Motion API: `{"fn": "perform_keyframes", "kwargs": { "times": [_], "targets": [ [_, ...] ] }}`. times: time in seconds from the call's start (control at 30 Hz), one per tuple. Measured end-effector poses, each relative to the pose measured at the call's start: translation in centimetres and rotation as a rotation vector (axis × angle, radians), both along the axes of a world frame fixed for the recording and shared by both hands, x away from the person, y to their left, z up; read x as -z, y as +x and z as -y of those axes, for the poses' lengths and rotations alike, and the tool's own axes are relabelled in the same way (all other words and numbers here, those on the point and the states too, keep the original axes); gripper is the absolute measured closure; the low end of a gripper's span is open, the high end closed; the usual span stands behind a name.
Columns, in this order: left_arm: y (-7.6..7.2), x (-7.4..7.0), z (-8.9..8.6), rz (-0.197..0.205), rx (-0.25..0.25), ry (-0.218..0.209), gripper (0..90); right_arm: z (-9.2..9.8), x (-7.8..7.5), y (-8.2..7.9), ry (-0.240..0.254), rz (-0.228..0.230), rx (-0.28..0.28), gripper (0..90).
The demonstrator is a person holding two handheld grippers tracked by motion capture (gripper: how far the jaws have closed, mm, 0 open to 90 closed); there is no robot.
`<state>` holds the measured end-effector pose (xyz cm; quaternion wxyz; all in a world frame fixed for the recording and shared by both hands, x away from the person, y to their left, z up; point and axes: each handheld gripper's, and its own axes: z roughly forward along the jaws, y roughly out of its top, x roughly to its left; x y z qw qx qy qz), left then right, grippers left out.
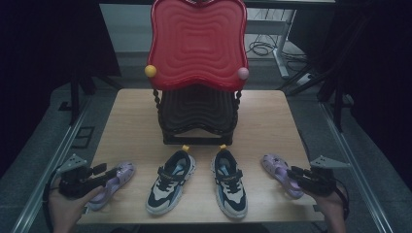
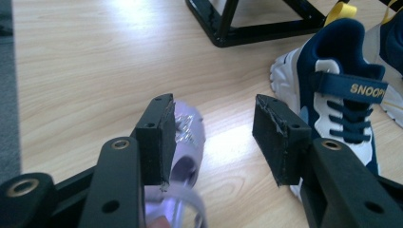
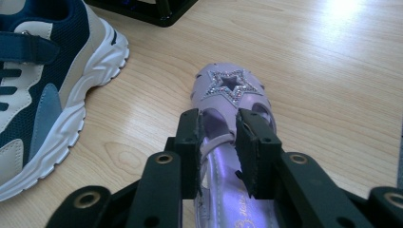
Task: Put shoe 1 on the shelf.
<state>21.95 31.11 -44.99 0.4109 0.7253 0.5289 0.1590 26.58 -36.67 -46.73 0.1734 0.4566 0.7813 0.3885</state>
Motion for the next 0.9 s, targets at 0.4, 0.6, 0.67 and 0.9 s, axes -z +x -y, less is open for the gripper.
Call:
{"fn": "perform_keyframes", "kwargs": {
  "times": [0.4, 0.6, 0.67, 0.9],
  "targets": [
    [-2.4, 1.6, -1.3, -0.04, -0.013, 0.02, 50.7, 0.1, 0.2, -0.4, 0.003, 0.009, 0.007, 63.7],
    [-3.1, 2.5, -1.3, -0.063, 0.007, 0.047, 51.2, 0.2, 0.2, -0.5, 0.012, 0.014, 0.012, 61.0],
    [-3.2, 2.9, -1.3, -0.076, 0.009, 0.052, 52.1, 0.1, 0.2, -0.5, 0.012, 0.013, 0.012, 60.2],
    [-2.9, 4.0, -1.1, -0.11, 0.023, 0.077, 57.1, 0.0, 0.3, -0.5, 0.005, 0.008, 0.007, 57.9]
  ]
}}
